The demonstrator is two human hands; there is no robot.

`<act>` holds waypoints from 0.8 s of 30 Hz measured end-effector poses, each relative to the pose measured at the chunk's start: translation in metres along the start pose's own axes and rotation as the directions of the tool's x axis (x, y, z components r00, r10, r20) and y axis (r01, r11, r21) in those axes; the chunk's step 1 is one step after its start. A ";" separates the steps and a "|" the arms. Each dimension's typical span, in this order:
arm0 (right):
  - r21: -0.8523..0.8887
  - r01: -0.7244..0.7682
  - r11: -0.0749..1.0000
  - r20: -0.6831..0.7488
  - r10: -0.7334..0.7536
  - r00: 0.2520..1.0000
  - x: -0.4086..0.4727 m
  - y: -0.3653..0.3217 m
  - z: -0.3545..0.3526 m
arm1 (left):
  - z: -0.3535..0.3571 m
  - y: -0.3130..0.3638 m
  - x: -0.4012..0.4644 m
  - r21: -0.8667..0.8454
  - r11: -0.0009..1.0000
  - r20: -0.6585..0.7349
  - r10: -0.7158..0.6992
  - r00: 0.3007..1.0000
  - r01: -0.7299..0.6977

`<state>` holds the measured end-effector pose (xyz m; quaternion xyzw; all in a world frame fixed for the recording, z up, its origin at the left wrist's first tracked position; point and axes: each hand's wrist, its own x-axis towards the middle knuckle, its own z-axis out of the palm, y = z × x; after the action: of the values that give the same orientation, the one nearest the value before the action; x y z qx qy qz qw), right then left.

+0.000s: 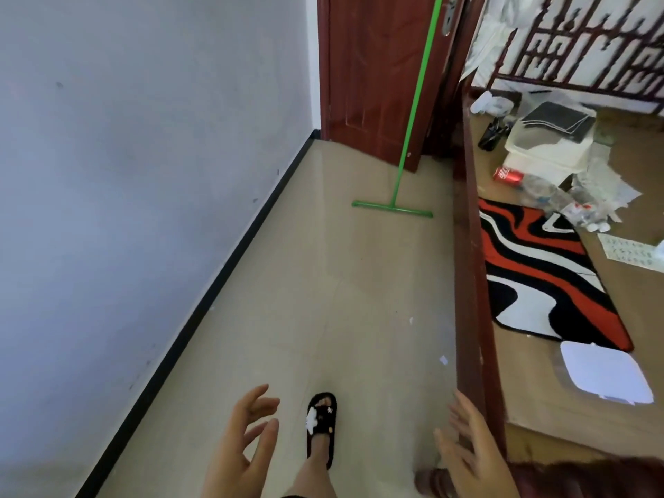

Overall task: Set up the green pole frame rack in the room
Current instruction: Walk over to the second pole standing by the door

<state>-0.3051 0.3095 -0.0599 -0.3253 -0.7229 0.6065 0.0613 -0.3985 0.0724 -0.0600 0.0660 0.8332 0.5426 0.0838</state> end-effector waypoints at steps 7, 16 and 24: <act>0.032 0.054 0.998 -0.128 -0.050 0.991 0.147 -0.073 0.014 | 0.021 0.045 0.185 -0.034 0.997 0.059 0.075 0.995 -0.073; 0.083 -0.001 0.997 -0.120 0.011 0.993 0.319 -0.121 -0.009 | 0.104 0.080 0.359 -0.006 0.998 0.133 0.058 0.989 -0.058; 0.069 0.046 0.997 -0.061 -0.041 0.997 0.518 -0.171 -0.096 | 0.229 0.154 0.505 -0.061 0.996 0.049 0.062 0.997 -0.059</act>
<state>-0.7308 0.6625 -0.0366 -0.3250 -0.7060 0.6200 0.1073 -0.8406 0.4402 -0.0446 0.1025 0.8120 0.5674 0.0903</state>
